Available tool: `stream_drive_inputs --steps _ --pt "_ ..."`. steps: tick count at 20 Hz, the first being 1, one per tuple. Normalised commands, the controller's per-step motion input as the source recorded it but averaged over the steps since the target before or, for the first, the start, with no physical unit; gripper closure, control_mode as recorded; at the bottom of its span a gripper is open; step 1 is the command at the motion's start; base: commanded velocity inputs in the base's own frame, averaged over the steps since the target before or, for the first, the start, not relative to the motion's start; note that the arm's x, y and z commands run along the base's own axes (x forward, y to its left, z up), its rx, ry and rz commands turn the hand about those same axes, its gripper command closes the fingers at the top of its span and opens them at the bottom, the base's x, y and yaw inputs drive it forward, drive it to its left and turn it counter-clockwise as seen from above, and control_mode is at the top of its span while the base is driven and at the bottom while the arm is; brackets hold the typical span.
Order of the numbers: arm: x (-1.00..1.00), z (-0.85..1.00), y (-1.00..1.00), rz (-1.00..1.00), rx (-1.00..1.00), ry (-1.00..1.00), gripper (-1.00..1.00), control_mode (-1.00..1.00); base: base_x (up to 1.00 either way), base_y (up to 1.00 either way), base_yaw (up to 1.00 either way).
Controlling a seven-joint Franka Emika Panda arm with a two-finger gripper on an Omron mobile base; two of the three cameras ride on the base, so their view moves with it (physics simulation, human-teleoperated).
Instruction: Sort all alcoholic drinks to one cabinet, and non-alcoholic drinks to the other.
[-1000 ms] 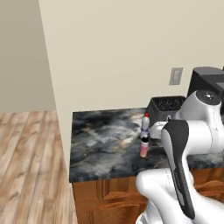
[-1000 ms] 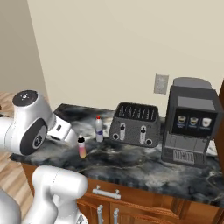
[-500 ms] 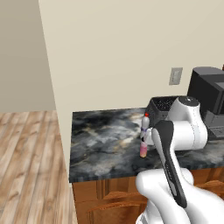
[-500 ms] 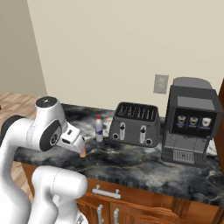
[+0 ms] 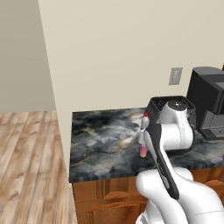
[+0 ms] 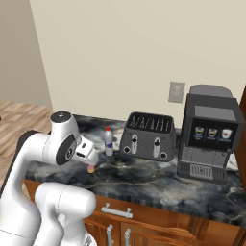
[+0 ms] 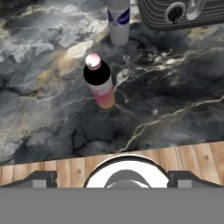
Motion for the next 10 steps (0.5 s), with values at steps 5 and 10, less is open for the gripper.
stream_drive_inputs --steps 5,10 --pt "0.21 -0.28 0.00 0.00 0.00 -0.06 -1.00 -1.00 0.00 0.00 0.00" --pt "0.33 -0.14 0.01 0.00 0.00 -0.04 -1.00 -1.00 0.00 0.00 0.00"
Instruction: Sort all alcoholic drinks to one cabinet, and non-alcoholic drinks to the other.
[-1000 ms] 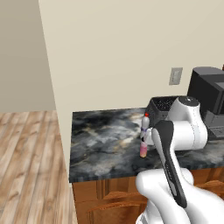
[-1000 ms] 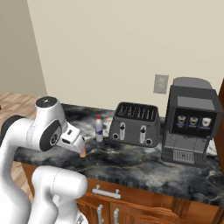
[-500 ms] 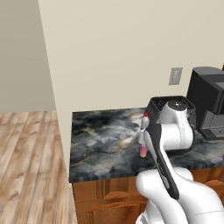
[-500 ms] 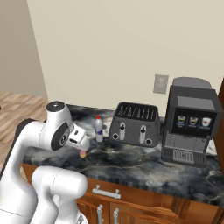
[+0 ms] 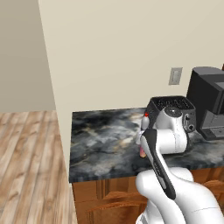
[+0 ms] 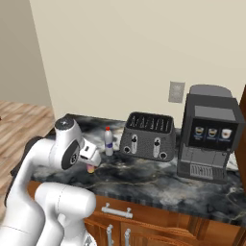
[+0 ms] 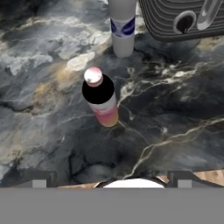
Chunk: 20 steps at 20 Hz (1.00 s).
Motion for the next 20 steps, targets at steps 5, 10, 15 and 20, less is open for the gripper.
stream_drive_inputs --steps 5,10,15,20 --pt "0.33 -0.04 0.05 0.00 0.00 -0.07 -1.00 -1.00 0.00 0.00 0.00" --pt "0.34 -0.07 0.06 0.00 0.00 -0.03 -1.00 -1.00 0.00 0.00 0.00" --pt "0.28 -0.13 0.00 0.00 0.00 0.00 -1.00 -1.00 0.00 0.00 0.00" --pt "0.20 -0.19 0.00 0.00 0.00 0.00 -1.00 -1.00 0.00 0.00 0.00"
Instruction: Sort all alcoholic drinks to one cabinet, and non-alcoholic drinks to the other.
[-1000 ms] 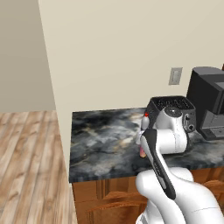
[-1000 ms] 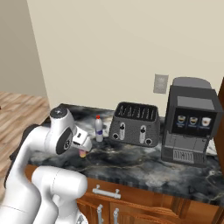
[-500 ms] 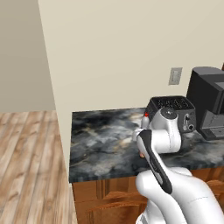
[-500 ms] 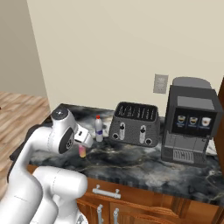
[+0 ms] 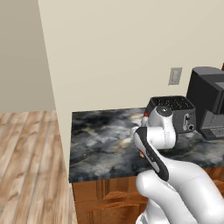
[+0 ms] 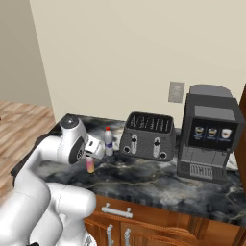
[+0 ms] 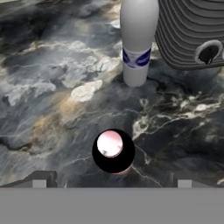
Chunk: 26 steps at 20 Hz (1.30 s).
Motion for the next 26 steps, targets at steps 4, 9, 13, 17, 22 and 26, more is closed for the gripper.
stream_drive_inputs --steps 4,9,13,17,22,26 --pt "0.13 -0.26 0.00 0.00 0.00 0.00 -1.00 -1.00 0.00 0.00 0.00" --pt "0.09 -0.30 0.00 0.00 0.00 0.00 -1.00 -1.00 0.00 0.00 0.00" --pt "0.00 -0.28 0.00 0.00 0.00 -0.01 -1.00 -1.00 0.00 0.00 0.00" --pt "0.00 -0.30 0.00 0.00 0.00 -0.04 -1.00 -1.00 0.00 0.00 0.00" --pt "0.00 -0.28 0.00 0.00 0.00 -0.07 -1.00 -1.00 0.00 0.00 0.00" --pt "0.00 -0.27 0.00 0.00 0.00 -0.07 1.00 -1.00 0.00 0.00 0.00"
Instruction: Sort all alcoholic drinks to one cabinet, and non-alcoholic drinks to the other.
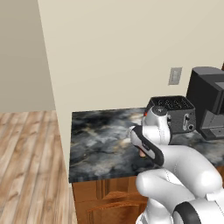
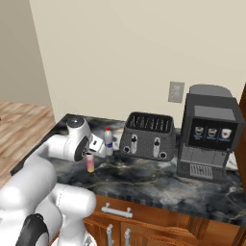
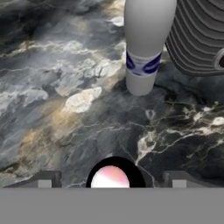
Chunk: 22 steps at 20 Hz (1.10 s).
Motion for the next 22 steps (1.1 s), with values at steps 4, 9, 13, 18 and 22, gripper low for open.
stream_drive_inputs --steps 4,9,13,18,22 --pt "0.00 -0.15 0.00 0.00 0.00 -0.02 1.00 -1.00 0.00 0.00 0.00" --pt "0.00 -0.03 0.01 0.00 0.00 0.02 1.00 -1.00 0.00 0.00 0.00" --pt "-0.18 0.22 0.00 0.00 0.00 0.00 1.00 -1.00 0.00 0.00 0.00" --pt "-0.35 0.70 0.00 0.00 0.00 0.00 1.00 -1.00 0.00 0.00 0.00" --pt "-0.36 0.94 0.00 0.00 0.00 -0.01 1.00 -1.00 0.00 0.00 0.00"
